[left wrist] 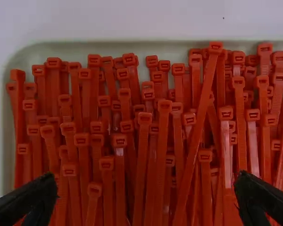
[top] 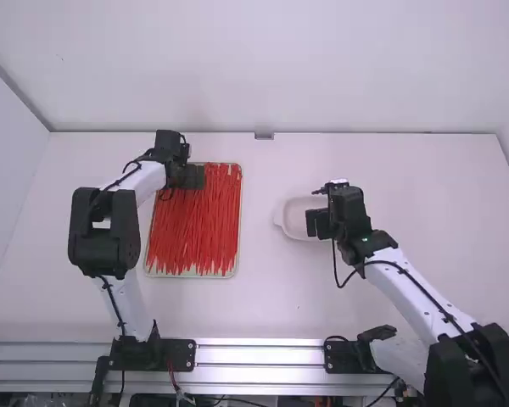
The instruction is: Fasten the cable tie
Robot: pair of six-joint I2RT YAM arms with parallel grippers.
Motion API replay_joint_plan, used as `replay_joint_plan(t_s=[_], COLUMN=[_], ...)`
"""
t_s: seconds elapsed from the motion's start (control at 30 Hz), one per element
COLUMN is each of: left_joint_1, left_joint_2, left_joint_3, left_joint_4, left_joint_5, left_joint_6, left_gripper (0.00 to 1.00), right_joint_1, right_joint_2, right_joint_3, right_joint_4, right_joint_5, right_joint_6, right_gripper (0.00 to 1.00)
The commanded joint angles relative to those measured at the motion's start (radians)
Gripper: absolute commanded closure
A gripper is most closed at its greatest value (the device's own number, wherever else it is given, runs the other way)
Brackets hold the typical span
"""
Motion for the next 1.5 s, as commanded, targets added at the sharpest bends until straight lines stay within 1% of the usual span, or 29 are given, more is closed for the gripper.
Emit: replay_joint_plan(t_s=[0.0,0.13,0.33,0.37,0.4,0.6,0.73,0.87,1.0,1.17,1.3,1.4,1.47], left_joint_1=[0.002,0.002,0.002,0.002,0.002,0.002,0.002,0.002,0.002,0.002,0.002,0.002,0.002], left_joint_2=[0.010,0.010,0.010,0.010,0.010,0.010,0.010,0.010,0.011,0.011,0.011,0.011,0.011], left_joint_3=[-0.010,-0.028,-0.088,-0.092,-0.092,-0.092,-0.092,-0.092,-0.095,-0.097,-0.103,-0.117,-0.125], left_joint_4=[-0.004,0.013,0.085,0.090,0.092,0.135,0.161,0.169,0.177,0.177,0.185,0.207,0.218], left_joint_5=[0.011,0.000,-0.008,-0.008,-0.008,-0.008,-0.007,-0.008,-0.008,-0.030,-0.034,-0.031,-0.031], left_joint_6=[-0.008,-0.023,-0.033,-0.033,-0.033,-0.024,-0.026,-0.025,-0.025,-0.025,-0.024,-0.025,-0.024], left_gripper=[0.01,0.01,0.01,0.02,0.01,0.00,0.18,0.25,0.28,0.29,0.32,0.35,0.35], right_joint_1=[-0.001,-0.001,-0.002,-0.003,-0.005,-0.003,-0.005,-0.005,-0.005,-0.005,-0.005,-0.005,-0.005], right_joint_2=[0.027,0.041,0.037,0.033,0.031,0.028,0.028,0.028,0.010,-0.027,-0.064,-0.090,-0.097], right_joint_3=[0.034,0.034,0.034,0.034,0.034,0.035,0.035,0.035,0.035,0.035,0.035,0.035,0.035], right_joint_4=[0.010,0.013,0.015,0.011,0.011,0.011,0.008,0.016,0.011,0.007,-0.001,0.009,0.008], right_joint_5=[0.005,0.002,0.003,0.002,0.002,0.002,-0.006,-0.035,-0.058,-0.143,-0.194,-0.298,-0.336], right_joint_6=[0.003,0.003,0.003,0.003,0.003,0.006,0.007,0.003,0.003,-0.031,-0.040,-0.073,-0.090], right_gripper=[0.01,0.01,0.01,0.01,0.01,0.01,0.01,0.01,0.01,0.01,0.01,0.01,0.01])
